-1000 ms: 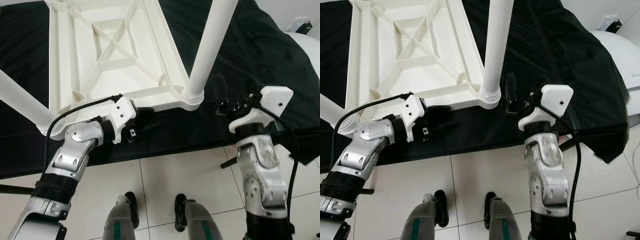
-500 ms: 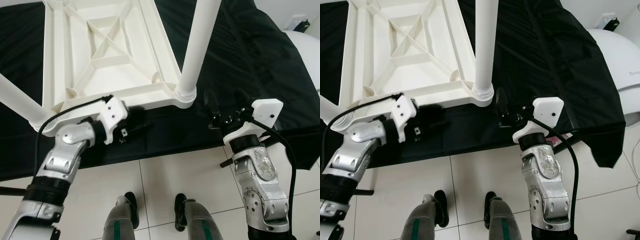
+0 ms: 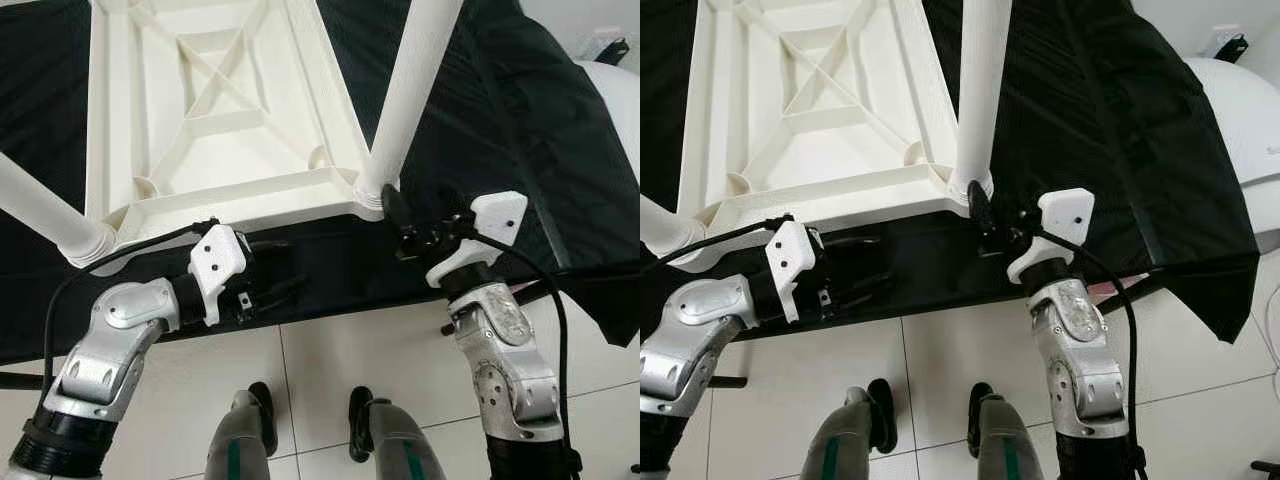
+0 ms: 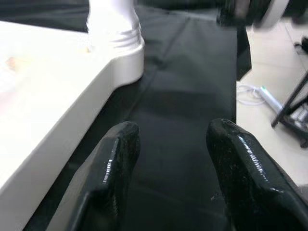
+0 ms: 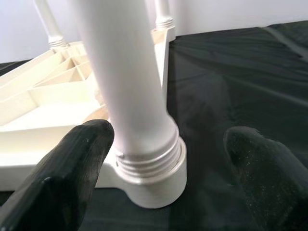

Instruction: Building children table

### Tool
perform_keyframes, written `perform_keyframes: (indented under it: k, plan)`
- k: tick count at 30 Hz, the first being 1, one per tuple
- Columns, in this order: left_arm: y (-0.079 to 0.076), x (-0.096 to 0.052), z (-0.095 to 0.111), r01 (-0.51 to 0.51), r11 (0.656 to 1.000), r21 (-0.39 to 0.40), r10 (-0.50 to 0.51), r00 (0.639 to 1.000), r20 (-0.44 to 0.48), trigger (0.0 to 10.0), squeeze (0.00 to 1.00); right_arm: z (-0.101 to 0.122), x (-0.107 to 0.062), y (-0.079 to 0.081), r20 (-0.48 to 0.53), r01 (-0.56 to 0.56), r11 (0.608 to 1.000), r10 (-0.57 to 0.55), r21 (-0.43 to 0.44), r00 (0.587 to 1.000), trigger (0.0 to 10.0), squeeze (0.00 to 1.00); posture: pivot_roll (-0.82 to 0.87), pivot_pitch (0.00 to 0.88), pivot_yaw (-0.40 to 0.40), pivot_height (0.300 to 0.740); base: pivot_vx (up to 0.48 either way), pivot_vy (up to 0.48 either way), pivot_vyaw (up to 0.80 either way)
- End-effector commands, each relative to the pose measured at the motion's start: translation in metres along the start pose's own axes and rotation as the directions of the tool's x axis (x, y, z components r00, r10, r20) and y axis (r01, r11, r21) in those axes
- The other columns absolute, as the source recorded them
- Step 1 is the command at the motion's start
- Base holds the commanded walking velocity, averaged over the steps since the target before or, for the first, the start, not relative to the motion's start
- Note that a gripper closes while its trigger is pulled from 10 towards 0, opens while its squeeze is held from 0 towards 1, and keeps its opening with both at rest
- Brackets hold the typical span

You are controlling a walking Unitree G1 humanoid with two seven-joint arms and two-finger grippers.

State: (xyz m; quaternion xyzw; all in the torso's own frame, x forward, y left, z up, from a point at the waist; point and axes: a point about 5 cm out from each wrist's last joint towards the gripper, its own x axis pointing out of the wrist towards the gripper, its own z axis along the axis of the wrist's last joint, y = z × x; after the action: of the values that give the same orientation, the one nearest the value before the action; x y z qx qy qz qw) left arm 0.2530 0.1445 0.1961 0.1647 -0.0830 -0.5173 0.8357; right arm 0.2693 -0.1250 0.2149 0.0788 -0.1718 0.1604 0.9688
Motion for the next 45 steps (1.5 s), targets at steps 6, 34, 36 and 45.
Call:
perform_keyframes:
  k: [6, 34, 36, 45]
  plan:
    - [-0.007, -0.010, 0.008, -0.173, 0.976, -0.129, 0.183, 0.981, 0.066, 10.0, 0.00, -0.014, 0.002, 0.004, -0.041, -0.060, 0.997, 0.062, 0.044, 0.997, 10.0, 0.00, 0.04, 0.261, -0.041, 0.740, 0.000, 0.000, 0.00]
    - [0.007, -0.023, -0.007, -0.721, 0.648, -0.246, 0.735, 0.676, -0.046, 10.0, 0.00, -0.042, 0.012, 0.001, -0.089, -0.060, 0.998, 0.062, 0.030, 0.994, 10.0, 0.00, 0.06, 0.212, -0.066, 0.740, 0.000, 0.000, 0.00]
    - [0.008, -0.023, -0.007, -0.739, 0.630, -0.238, 0.753, 0.657, -0.049, 10.0, 0.00, -0.042, 0.013, 0.002, -0.085, -0.065, 0.998, 0.067, 0.026, 0.994, 10.0, 0.00, 0.06, 0.212, -0.066, 0.740, 0.000, 0.000, 0.00]
    - [0.012, -0.025, -0.015, -0.806, 0.552, -0.215, 0.816, 0.575, -0.057, 10.0, 0.66, -0.044, 0.016, 0.005, -0.061, -0.044, 0.999, 0.045, 0.030, 0.997, 10.0, 0.00, 0.04, 0.200, -0.073, 0.740, 0.000, 0.000, 0.00]
